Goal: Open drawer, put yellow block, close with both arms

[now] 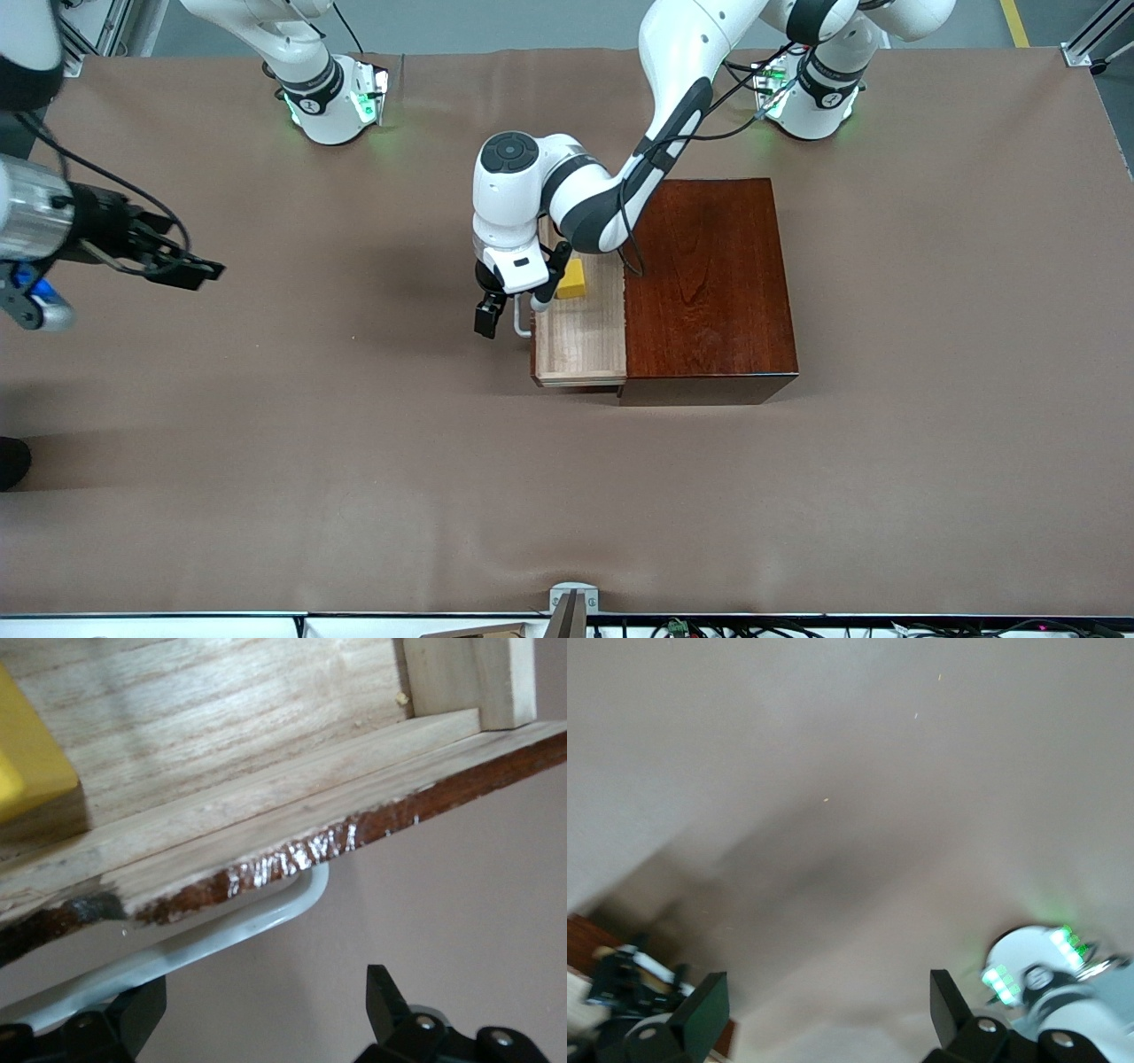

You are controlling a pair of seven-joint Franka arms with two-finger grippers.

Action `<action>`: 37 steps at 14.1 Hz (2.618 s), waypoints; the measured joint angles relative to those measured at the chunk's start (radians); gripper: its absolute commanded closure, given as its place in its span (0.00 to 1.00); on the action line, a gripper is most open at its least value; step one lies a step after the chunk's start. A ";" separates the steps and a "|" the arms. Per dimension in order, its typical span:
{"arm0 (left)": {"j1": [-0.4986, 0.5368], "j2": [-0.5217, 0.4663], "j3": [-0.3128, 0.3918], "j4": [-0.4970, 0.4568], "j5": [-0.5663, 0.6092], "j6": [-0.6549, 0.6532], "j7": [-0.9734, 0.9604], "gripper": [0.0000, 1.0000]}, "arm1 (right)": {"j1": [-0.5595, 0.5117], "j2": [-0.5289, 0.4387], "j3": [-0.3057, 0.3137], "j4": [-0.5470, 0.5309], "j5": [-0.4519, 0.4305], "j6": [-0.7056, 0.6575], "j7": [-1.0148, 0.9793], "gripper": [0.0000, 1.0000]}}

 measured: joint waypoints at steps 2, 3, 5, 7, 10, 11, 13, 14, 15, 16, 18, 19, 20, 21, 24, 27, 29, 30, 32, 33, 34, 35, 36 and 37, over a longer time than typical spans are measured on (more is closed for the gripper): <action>0.001 0.000 0.011 0.015 -0.002 -0.055 -0.009 0.00 | -0.027 -0.010 -0.001 0.000 -0.045 -0.004 -0.165 0.00; 0.000 -0.001 0.016 0.018 -0.003 -0.092 -0.012 0.00 | -0.037 -0.015 -0.001 0.000 -0.058 -0.006 -0.232 0.00; 0.001 0.000 0.022 0.029 -0.003 -0.131 -0.014 0.00 | -0.055 -0.030 -0.002 0.000 -0.067 -0.009 -0.350 0.00; 0.002 0.000 0.029 0.038 -0.003 -0.184 -0.014 0.00 | -0.064 -0.044 -0.008 -0.001 -0.072 -0.011 -0.434 0.00; 0.002 0.000 0.041 0.049 -0.003 -0.259 -0.014 0.00 | -0.064 -0.063 -0.047 -0.022 -0.074 -0.006 -0.552 0.00; 0.002 0.000 0.049 0.051 -0.003 -0.293 -0.014 0.00 | -0.064 -0.074 -0.064 -0.040 -0.074 0.010 -0.590 0.00; 0.004 0.000 0.068 0.049 0.006 -0.382 -0.013 0.00 | -0.052 -0.109 -0.098 -0.099 -0.074 0.062 -0.650 0.00; 0.006 0.000 0.078 0.046 0.009 -0.433 -0.012 0.00 | -0.035 -0.135 -0.117 -0.140 -0.074 0.094 -0.662 0.00; 0.007 0.000 0.089 0.042 0.012 -0.481 -0.010 0.00 | -0.014 -0.168 -0.135 -0.188 -0.074 0.125 -0.667 0.00; 0.009 -0.001 0.095 0.036 0.013 -0.513 -0.008 0.00 | -0.001 -0.197 -0.145 -0.230 -0.074 0.143 -0.670 0.00; 0.009 -0.001 0.096 0.035 0.013 -0.517 -0.009 0.00 | 0.015 -0.243 -0.152 -0.286 -0.074 0.162 -0.673 0.00; 0.008 -0.001 0.096 0.034 0.013 -0.517 -0.008 0.00 | 0.019 -0.256 -0.152 -0.300 -0.074 0.164 -0.674 0.00; 0.006 -0.001 0.096 0.034 0.013 -0.517 -0.007 0.00 | 0.021 -0.262 -0.152 -0.307 -0.074 0.167 -0.677 0.00; 0.005 -0.002 0.096 0.034 0.013 -0.519 -0.003 0.00 | 0.022 -0.265 -0.152 -0.311 -0.074 0.176 -0.687 0.00; 0.004 -0.028 0.094 0.036 0.013 -0.514 0.061 0.00 | 0.023 -0.265 -0.153 -0.318 -0.074 0.200 -0.736 0.00; 0.020 -0.145 0.102 0.042 0.013 -0.521 0.216 0.00 | 0.023 -0.265 -0.157 -0.319 -0.074 0.201 -0.746 0.00; 0.058 -0.249 0.103 0.040 0.013 -0.539 0.341 0.00 | 0.023 -0.265 -0.157 -0.320 -0.074 0.201 -0.749 0.00; 0.081 -0.294 0.104 0.037 0.013 -0.548 0.400 0.00 | 0.023 -0.265 -0.157 -0.320 -0.074 0.201 -0.749 0.00; 0.134 -0.365 0.104 0.027 0.011 -0.577 0.530 0.00 | 0.023 -0.265 -0.157 -0.320 -0.074 0.201 -0.750 0.00; 0.160 -0.392 0.104 0.023 0.011 -0.595 0.598 0.00 | 0.023 -0.265 -0.157 -0.320 -0.074 0.201 -0.750 0.00; 0.188 -0.416 0.104 0.021 0.010 -0.615 0.672 0.00 | 0.023 -0.265 -0.157 -0.320 -0.074 0.202 -0.750 0.00; 0.214 -0.437 0.104 0.020 0.010 -0.637 0.745 0.00 | 0.023 -0.265 -0.157 -0.320 -0.074 0.203 -0.750 0.00; 0.242 -0.458 0.104 0.019 0.009 -0.662 0.821 0.00 | 0.023 -0.265 -0.157 -0.320 -0.075 0.206 -0.750 0.00; 0.271 -0.480 0.104 0.018 0.006 -0.687 0.895 0.00 | 0.024 -0.265 -0.157 -0.320 -0.076 0.210 -0.751 0.00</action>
